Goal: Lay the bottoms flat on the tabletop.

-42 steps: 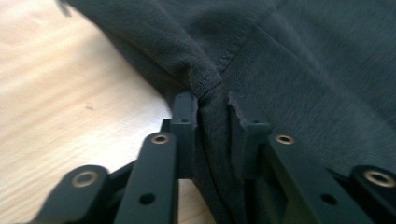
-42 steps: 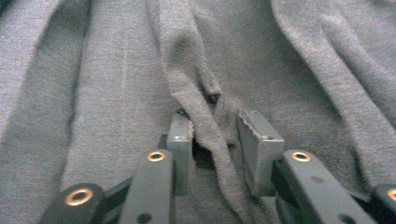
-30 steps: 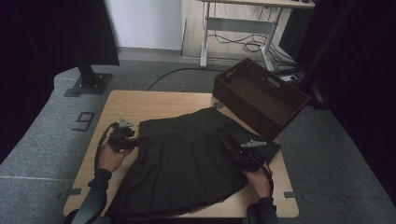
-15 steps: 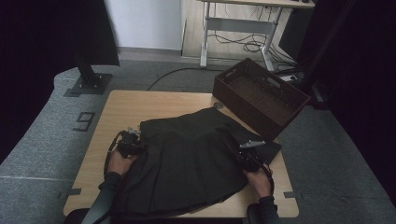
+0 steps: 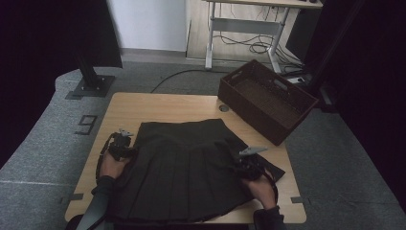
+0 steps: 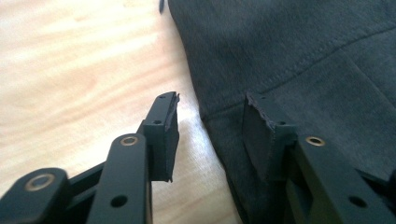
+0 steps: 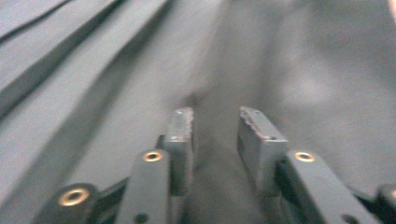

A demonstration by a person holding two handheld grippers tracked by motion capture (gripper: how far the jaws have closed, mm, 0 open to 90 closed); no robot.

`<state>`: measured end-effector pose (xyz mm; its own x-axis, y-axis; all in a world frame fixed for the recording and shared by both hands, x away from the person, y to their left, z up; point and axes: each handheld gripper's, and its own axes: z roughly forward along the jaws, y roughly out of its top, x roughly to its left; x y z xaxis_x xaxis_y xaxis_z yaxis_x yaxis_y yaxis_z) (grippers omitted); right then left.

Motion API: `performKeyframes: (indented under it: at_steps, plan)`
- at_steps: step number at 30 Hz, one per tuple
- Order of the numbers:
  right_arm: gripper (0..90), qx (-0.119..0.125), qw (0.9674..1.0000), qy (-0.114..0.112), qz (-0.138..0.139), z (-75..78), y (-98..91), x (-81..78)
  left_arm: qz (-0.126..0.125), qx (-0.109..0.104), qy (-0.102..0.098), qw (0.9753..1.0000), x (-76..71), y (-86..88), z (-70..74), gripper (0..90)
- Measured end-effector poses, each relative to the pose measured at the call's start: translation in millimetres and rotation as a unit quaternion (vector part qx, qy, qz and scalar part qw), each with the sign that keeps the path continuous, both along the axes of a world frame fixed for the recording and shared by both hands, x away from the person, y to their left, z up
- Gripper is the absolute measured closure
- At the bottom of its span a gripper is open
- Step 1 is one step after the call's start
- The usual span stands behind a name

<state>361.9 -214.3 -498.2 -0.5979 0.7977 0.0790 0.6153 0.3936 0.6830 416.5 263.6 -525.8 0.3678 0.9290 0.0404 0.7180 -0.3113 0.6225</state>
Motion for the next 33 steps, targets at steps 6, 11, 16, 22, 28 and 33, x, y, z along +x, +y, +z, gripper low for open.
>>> performKeyframes:
  at_steps: [6, 11, 16, 22, 28, 33]
  plan:
    - [49.3, -0.067, 0.9958, -0.026, -0.057, -8.6, -3.5, 77.0, -0.012, -0.015, 0.004, 0.9998, -13.2, -5.1, -1.5, 68.9]
    - [71.8, -0.078, 0.9960, 0.024, -0.035, -29.4, -6.3, 90.0, -0.023, -0.033, 0.008, 0.9992, -18.4, 7.0, 0.2, 57.6]
    - [49.6, -0.035, 0.9976, -0.019, -0.056, -3.4, -2.8, 97.3, -0.008, -0.048, 0.012, 0.9988, -5.5, 9.5, 0.0, 36.9]
    - [42.7, -0.058, 0.9975, 0.002, -0.040, -3.8, 23.1, 135.0, -0.021, -0.075, 0.018, 0.9968, -2.0, -2.4, -7.6, 48.8]
    - [86.0, -0.048, 0.9967, 0.058, -0.030, -21.3, 25.6, 134.6, -0.030, -0.084, 0.012, 0.9959, -4.9, -7.9, -5.1, 79.4]
    - [87.6, -0.028, 0.9994, -0.003, -0.018, 9.3, 18.8, 100.3, -0.043, -0.122, -0.040, 0.9908, -26.8, -0.1, 36.7, 81.8]
